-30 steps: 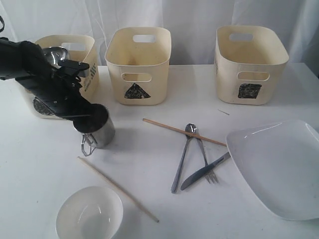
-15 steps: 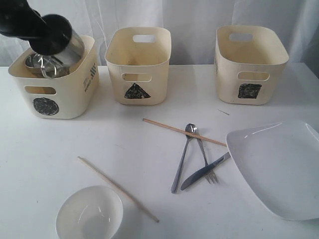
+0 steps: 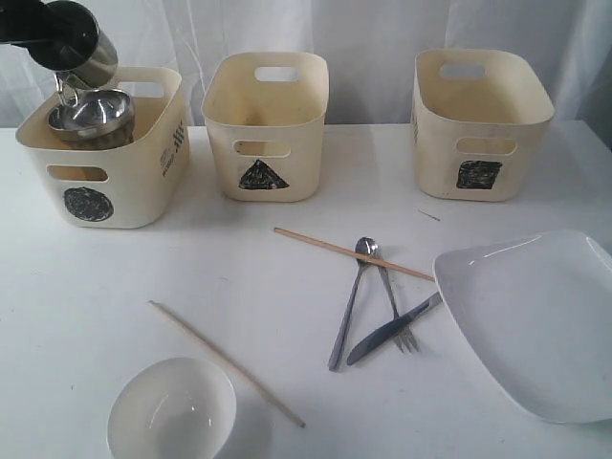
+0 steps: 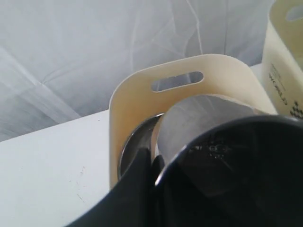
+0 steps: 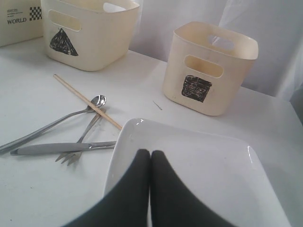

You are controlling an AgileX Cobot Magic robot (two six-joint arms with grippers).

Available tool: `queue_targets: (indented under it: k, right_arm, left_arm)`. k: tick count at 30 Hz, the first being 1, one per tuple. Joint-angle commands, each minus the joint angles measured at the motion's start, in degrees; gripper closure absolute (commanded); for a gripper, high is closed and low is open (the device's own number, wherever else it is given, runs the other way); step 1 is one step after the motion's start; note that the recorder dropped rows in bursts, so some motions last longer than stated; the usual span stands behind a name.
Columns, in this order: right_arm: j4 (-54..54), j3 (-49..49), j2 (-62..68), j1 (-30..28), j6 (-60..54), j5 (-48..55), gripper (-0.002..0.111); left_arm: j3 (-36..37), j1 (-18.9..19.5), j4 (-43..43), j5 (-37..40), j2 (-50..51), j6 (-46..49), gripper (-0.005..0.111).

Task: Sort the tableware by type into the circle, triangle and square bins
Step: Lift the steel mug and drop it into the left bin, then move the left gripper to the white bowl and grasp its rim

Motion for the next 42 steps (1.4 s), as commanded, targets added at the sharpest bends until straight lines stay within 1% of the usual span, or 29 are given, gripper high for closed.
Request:
queue_targets:
  k: [1, 8, 9, 10, 11, 12, 13, 14, 15, 16, 17, 23, 27, 29, 31, 34, 39, 42]
  right_arm:
    - [0.12, 0.31, -0.35, 0.0, 0.15, -0.62, 0.108]
    - [0.12, 0.31, -0.35, 0.0, 0.15, -0.62, 0.108]
    - [0.12, 0.31, -0.35, 0.0, 0.15, -0.62, 0.108]
    - [0.12, 0.31, -0.35, 0.0, 0.15, -0.62, 0.108]
    - [0.12, 0.31, -0.35, 0.0, 0.15, -0.62, 0.108]
    - [0.12, 0.31, -0.35, 0.0, 0.15, -0.62, 0.108]
    - [0.12, 0.31, -0.35, 0.0, 0.15, -0.62, 0.108]
    - [0.12, 0.31, -0.35, 0.0, 0.15, -0.62, 0.108]
    - [0.12, 0.31, -0.35, 0.0, 0.15, -0.62, 0.108]
    - [0.12, 0.31, -0.35, 0.0, 0.15, -0.62, 0.108]
    - [0.12, 0.31, -0.35, 0.0, 0.15, -0.62, 0.108]
    - [0.12, 0.31, -0.35, 0.0, 0.15, -0.62, 0.108]
    - [0.12, 0.31, -0.35, 0.0, 0.15, -0.62, 0.108]
    - [0.12, 0.31, -0.35, 0.0, 0.15, -0.62, 0.108]
    - [0.12, 0.31, -0.35, 0.0, 0.15, -0.62, 0.108]
    - [0.12, 0.31, -0.35, 0.0, 0.15, -0.62, 0.108]
    - [0.12, 0.31, -0.35, 0.0, 0.15, -0.62, 0.108]
    - [0.12, 0.31, -0.35, 0.0, 0.15, -0.62, 0.108]
  left_arm:
    - [-2.97, 1.36, -0.3, -0.09, 3.15, -0.79, 0.106]
    - [-3.35, 2.5, -0.15, -1.44, 8.43, -0.79, 0.106]
    - [-3.35, 2.5, -0.15, -2.14, 8.75, -0.79, 0.106]
    - [-3.35, 2.5, -0.15, -2.47, 9.05, -0.79, 0.103]
    - [-3.35, 2.5, -0.15, -2.47, 9.31, -0.79, 0.097]
    - [-3.35, 2.5, -0.15, -1.67, 9.31, -0.79, 0.085]
    - [-3.35, 2.5, -0.15, -1.18, 9.31, -0.82, 0.077]
    - [-3.47, 2.5, -0.25, -0.61, 9.08, -1.84, 0.061]
    - [-3.47, 2.5, -0.88, -0.28, 8.87, -2.67, 0.055]
    - [-3.47, 2.5, -2.64, 0.12, 8.26, -2.85, 0.052]
    - [-3.47, 2.5, -2.89, 0.41, 7.81, -2.85, 0.052]
    - [-3.47, 1.8, -4.73, 6.23, 3.45, 0.74, 0.065]
    - [-3.36, 0.62, -6.28, 13.78, 0.38, 2.98, 0.066]
    - [-2.13, 0.52, -8.63, 17.12, -1.62, 5.41, 0.066]
    - [1.23, -0.03, -12.53, 17.67, -4.53, 7.91, 0.066]
    - [8.33, -0.65, -16.29, 17.55, -9.22, 10.23, 0.066]
    - [21.61, -3.5, -16.68, 17.41, -17.81, 10.01, 0.066]
    - [30.81, -5.62, -16.92, 16.04, -22.38, 10.01, 0.066]
